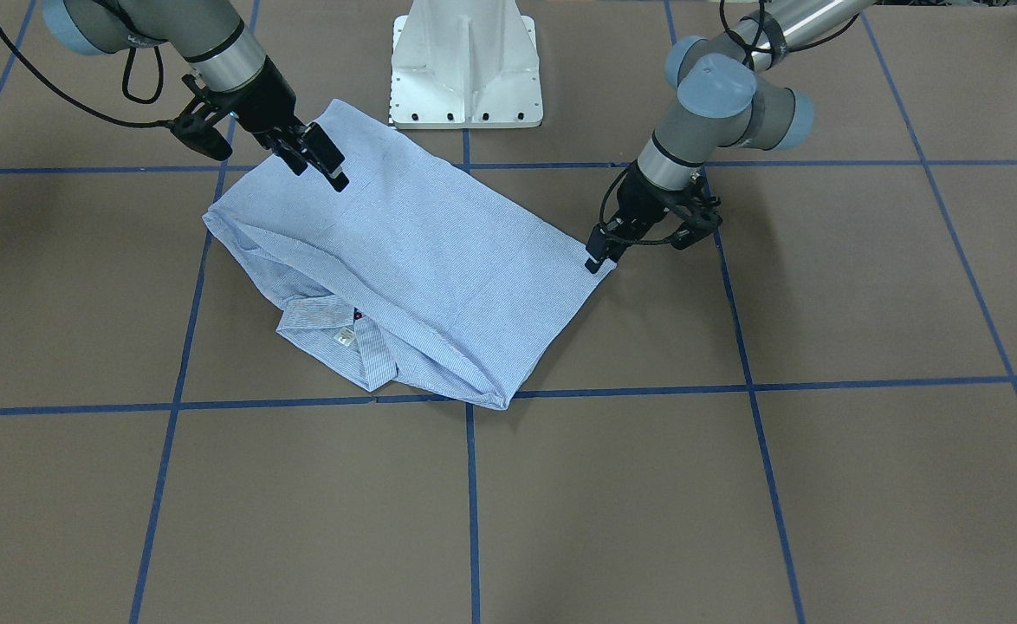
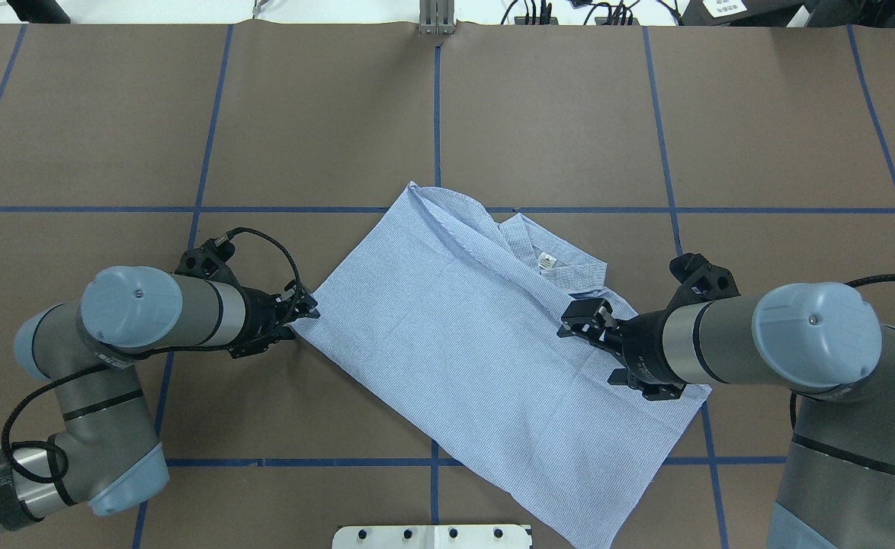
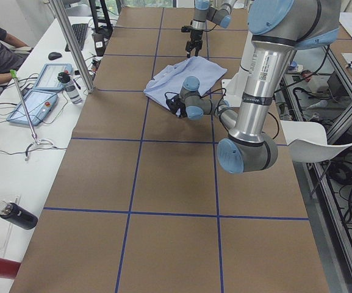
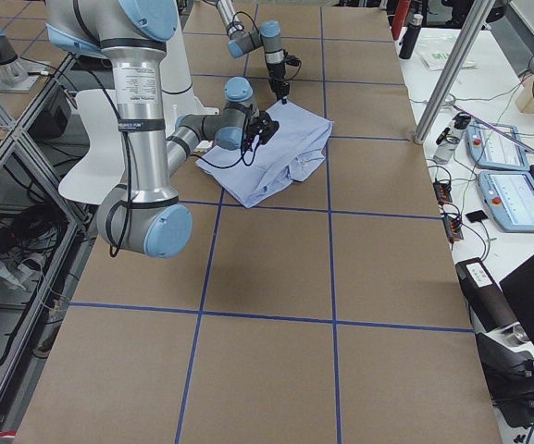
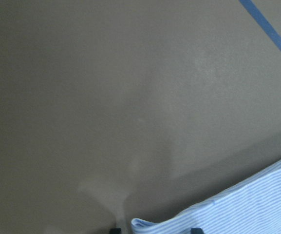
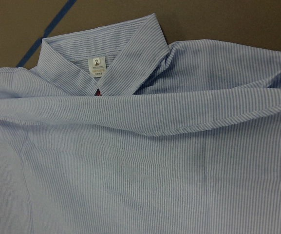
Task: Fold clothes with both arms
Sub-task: 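Lower the left gripper to the shirt edge nearest it while the right gripper holds, then pull the shirt edge away from the robot with the left gripper to straighten it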
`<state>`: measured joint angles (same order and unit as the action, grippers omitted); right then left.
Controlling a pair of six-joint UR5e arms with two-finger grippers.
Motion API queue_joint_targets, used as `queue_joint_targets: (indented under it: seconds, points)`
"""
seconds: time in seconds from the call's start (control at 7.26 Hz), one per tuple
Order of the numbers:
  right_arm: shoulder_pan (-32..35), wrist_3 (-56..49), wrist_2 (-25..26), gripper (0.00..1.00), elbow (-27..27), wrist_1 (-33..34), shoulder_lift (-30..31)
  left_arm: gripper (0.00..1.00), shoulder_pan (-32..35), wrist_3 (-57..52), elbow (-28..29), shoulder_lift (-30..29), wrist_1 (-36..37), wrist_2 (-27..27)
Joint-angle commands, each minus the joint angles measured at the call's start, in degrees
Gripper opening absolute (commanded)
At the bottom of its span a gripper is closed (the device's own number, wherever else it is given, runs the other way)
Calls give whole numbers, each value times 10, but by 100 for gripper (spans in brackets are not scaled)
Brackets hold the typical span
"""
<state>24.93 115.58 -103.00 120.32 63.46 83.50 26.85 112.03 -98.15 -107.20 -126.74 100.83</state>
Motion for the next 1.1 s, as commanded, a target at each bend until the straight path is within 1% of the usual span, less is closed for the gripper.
queue_joint_targets:
  seconds: [0.0,0.14,0.28,0.41,0.55,0.69,0.83,0.96]
  points:
    - [1,0,0,100,2,0,0,0,-1,1,0,2,9,-3]
    - [1,0,0,100,3,0,0,0,0,-5,2,0,9,-4]
    - [1,0,0,100,4,0,0,0,13,-36,8,-6,10,-5]
    - [1,0,0,100,2,0,0,0,52,-98,18,-24,11,-3]
    - [-1,0,0,100,0,0,0,0,87,-122,68,-73,10,-2]
    - [-1,1,1,100,-1,0,0,0,128,-133,161,-141,2,-1]
    - [0,1,1,100,1,0,0,0,157,-172,229,-184,-17,-2]
    - [0,1,1,100,1,0,0,0,176,-182,290,-212,-77,-3]
